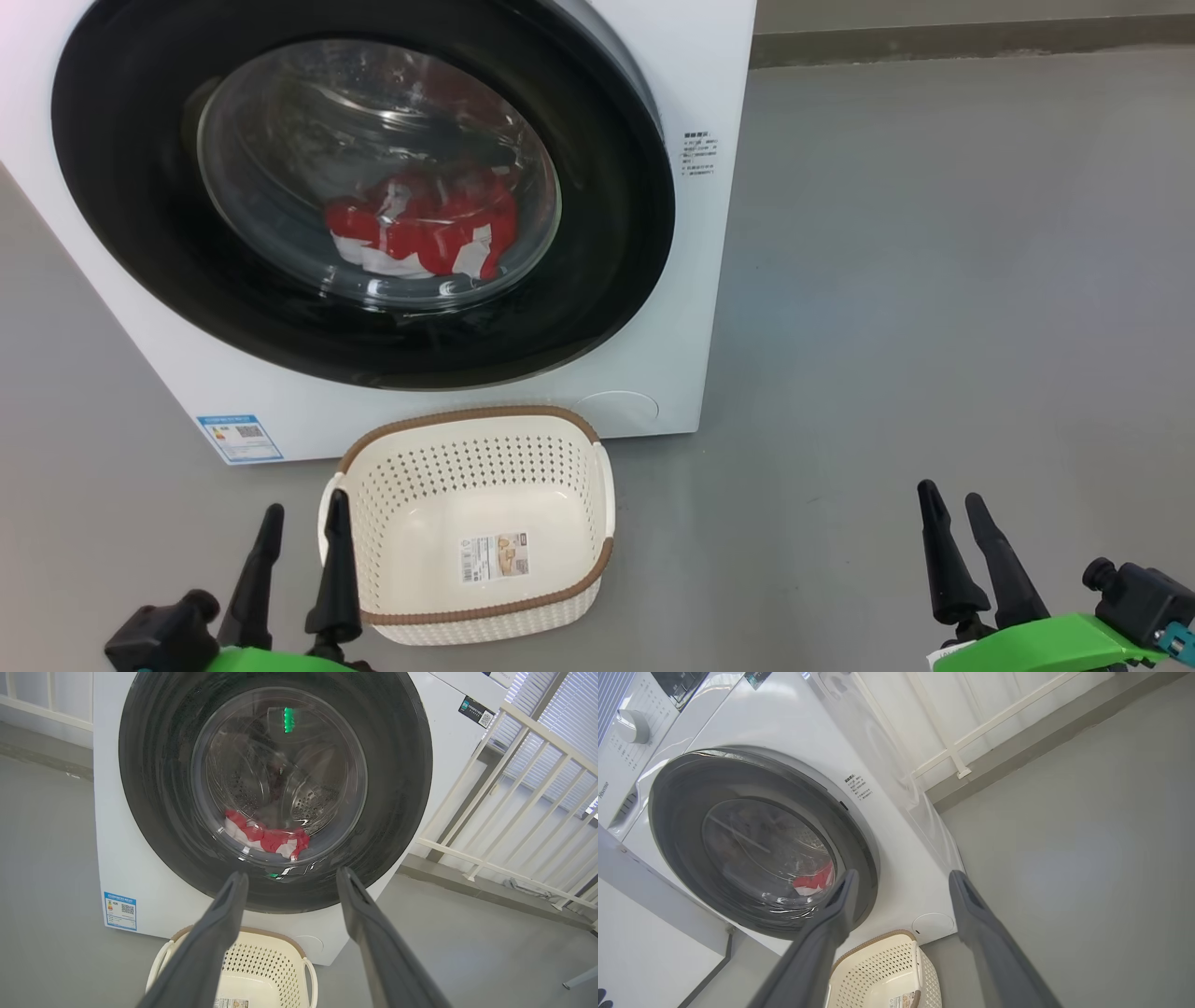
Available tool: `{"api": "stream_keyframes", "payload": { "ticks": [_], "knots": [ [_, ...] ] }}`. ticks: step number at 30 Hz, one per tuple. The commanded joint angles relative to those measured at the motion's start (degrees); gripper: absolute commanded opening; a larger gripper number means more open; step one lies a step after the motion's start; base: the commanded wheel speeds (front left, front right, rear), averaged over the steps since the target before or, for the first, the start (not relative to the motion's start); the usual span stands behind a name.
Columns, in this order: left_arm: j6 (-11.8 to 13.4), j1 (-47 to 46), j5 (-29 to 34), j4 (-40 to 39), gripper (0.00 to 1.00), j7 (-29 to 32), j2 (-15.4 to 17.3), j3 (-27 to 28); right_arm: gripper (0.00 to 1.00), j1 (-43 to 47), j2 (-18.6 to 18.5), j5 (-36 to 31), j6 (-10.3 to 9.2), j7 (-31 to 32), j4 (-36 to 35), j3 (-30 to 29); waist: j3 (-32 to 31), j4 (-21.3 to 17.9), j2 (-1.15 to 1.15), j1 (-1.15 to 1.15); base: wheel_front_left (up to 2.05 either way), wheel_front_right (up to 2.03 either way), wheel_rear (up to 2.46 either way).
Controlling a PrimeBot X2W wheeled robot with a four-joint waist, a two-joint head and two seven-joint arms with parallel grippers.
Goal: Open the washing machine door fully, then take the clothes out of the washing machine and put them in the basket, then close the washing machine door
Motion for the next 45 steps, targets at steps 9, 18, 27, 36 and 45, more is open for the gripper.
{"api": "stream_keyframes", "payload": {
  "ticks": [9, 18, 27, 36, 45],
  "knots": [
    [1.4, -1.1, 8.6, -3.5, 1.0, -2.2, 1.1, 0.4, 1.0, -0.8, -0.7, -7.6, -0.04, -2.3, -3.5, 1.9, 0.2, -0.1, 0.0, 0.0, 0.0, 0.0, 0.0],
    [2.7, -0.7, 14.9, -4.5, 1.0, -3.7, 1.3, -0.2, 1.0, -0.7, -0.7, -13.8, -0.05, -3.8, -5.1, 2.2, 0.3, -0.5, 0.0, 0.0, 0.0, 0.0, 0.0],
    [4.0, -0.6, 20.2, -5.0, 1.0, -5.0, 1.4, -0.9, 1.0, -0.5, -0.8, -19.1, -0.05, -5.0, -6.3, 2.4, 0.4, -0.6, 0.0, 0.0, 0.0, 0.0, 0.0],
    [5.5, -0.2, 25.0, -5.0, 1.0, -6.3, 1.5, -1.6, 1.0, -0.3, -0.9, -24.1, -0.05, -6.0, -7.2, 2.4, 0.1, -0.6, 0.0, 0.0, 0.0, 0.0, 0.0],
    [6.3, -0.1, 24.5, -4.0, 1.0, -6.3, 1.4, -1.7, 1.0, -0.1, -0.9, -24.9, -0.05, -5.5, -7.0, 1.7, 0.0, -0.4, 0.0, 0.0, 0.0, 0.0, 0.0]
  ]
}}
